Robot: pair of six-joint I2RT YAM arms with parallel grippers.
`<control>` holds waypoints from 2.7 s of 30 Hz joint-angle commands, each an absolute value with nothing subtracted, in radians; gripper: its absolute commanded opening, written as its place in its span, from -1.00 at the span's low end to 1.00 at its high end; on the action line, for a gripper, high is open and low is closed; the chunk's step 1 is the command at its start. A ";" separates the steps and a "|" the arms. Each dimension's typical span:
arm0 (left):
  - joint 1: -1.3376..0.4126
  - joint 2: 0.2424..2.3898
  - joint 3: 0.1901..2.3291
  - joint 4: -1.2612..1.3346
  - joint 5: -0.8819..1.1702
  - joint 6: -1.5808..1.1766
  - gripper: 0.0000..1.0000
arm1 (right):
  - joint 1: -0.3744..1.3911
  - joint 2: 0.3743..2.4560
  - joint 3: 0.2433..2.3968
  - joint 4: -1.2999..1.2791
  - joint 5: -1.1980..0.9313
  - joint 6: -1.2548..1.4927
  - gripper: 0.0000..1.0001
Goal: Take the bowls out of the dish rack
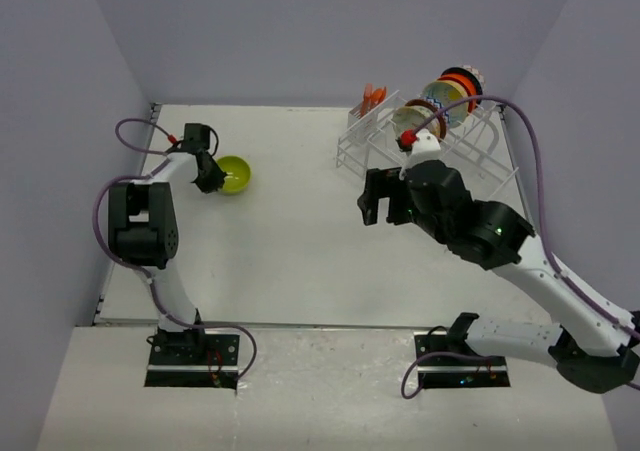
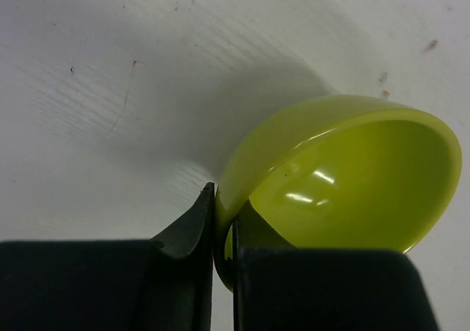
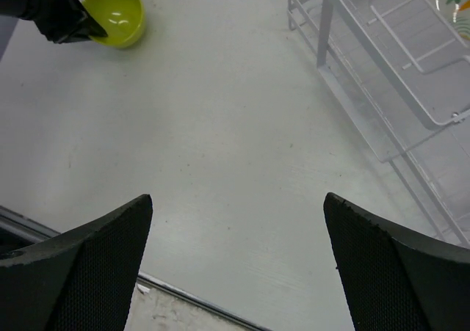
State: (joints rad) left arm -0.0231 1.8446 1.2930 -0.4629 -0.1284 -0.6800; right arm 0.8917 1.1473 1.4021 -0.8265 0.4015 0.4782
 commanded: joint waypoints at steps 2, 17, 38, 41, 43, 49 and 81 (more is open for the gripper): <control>0.000 1.897 1.405 -0.419 -0.064 -0.732 -1.00 | 0.894 1.029 1.324 -0.807 0.396 0.445 0.98; 0.078 1.913 1.305 -0.376 -0.009 -0.811 0.73 | 0.735 1.005 1.370 -0.825 0.317 0.347 0.98; -0.106 0.698 0.808 -0.552 -0.074 -0.414 1.00 | 0.621 1.483 1.750 -0.611 0.891 -0.425 0.16; -0.120 0.683 0.835 -0.535 -0.035 -0.394 1.00 | 0.621 1.523 1.764 -0.609 0.908 -0.439 0.07; -0.120 0.687 0.795 -0.517 -0.060 -0.402 1.00 | 0.620 1.546 1.763 -0.609 0.914 -0.443 0.03; -0.120 0.745 0.811 -0.529 -0.040 -0.394 1.00 | 0.611 1.591 1.750 -0.592 0.930 -0.448 -0.13; -0.118 0.727 0.802 -0.512 -0.020 -0.388 1.00 | 0.592 1.517 1.463 -0.156 1.022 -0.612 -0.82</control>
